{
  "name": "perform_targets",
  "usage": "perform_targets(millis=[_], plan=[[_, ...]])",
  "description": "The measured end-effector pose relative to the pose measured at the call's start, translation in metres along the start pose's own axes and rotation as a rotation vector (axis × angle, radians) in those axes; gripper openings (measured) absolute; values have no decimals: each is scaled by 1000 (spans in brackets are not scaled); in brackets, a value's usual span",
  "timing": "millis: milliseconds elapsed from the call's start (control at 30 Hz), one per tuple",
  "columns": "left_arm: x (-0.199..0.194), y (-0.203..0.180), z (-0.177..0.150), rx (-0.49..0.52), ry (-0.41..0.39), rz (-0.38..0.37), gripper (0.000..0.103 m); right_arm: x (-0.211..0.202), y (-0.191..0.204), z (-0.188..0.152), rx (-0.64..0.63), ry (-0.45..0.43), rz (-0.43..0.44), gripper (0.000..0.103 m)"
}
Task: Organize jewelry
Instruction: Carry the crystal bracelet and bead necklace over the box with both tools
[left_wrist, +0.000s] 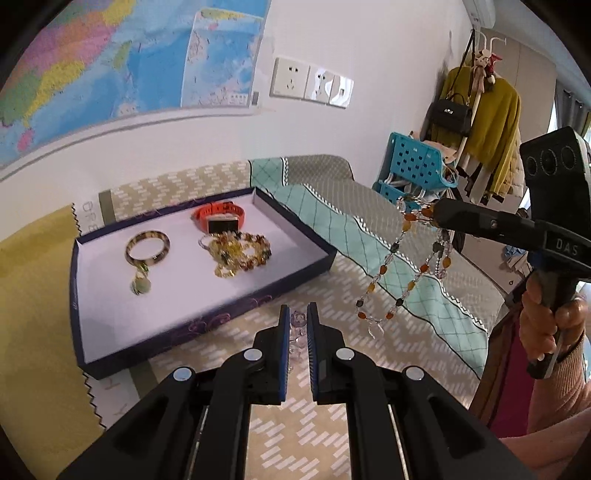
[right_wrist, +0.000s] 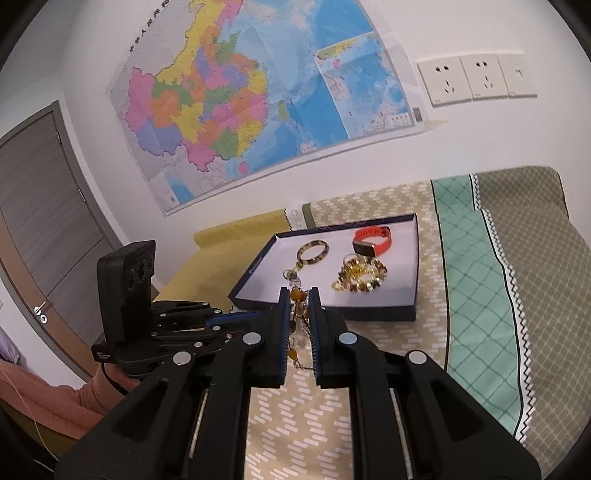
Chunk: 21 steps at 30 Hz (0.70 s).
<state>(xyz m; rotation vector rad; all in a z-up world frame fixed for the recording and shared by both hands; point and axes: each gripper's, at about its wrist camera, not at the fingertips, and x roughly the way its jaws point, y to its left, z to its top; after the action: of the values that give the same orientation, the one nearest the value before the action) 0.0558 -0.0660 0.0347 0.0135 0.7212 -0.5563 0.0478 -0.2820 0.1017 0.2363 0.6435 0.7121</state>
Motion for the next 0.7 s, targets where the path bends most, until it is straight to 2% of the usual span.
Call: perform_targets(millis=[333,700], plan=[[-23,7,26,31,-66,50,7,8,8,29,-37,-31,12,10],[-32,27,49,28,-103,111,7,31,2,55,-39,-45,-10,10]])
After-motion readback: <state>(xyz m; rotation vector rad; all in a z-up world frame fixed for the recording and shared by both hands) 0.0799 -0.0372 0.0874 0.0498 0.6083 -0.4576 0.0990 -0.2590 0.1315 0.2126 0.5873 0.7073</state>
